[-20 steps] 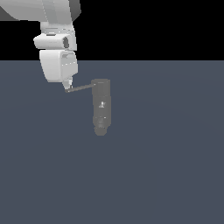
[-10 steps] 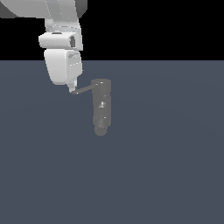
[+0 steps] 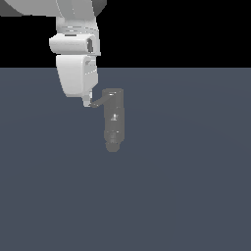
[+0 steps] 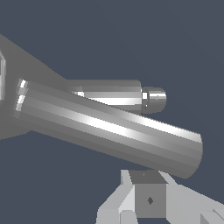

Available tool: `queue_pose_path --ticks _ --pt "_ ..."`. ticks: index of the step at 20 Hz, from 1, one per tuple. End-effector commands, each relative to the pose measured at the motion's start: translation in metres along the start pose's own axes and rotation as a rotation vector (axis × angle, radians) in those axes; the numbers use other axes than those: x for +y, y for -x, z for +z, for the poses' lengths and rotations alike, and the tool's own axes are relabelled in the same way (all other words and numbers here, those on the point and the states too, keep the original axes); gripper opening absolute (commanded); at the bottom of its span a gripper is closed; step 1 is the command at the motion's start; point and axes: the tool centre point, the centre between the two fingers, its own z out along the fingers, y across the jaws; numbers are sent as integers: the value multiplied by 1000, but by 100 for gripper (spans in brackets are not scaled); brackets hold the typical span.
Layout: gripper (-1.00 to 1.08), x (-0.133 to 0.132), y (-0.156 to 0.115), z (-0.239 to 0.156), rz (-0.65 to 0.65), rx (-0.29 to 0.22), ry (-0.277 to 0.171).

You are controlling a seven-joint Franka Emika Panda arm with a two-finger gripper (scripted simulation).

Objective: Turn on the faucet by rotating a designated handle.

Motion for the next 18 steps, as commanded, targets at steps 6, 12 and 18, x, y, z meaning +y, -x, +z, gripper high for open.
queue_pose_path --ticks 6,12,18 --pt "-100 11 -10 0 -1 0 1" --pt "-100 11 -45 0 0 1 1" --pt "-100 11 -81 0 1 1 2"
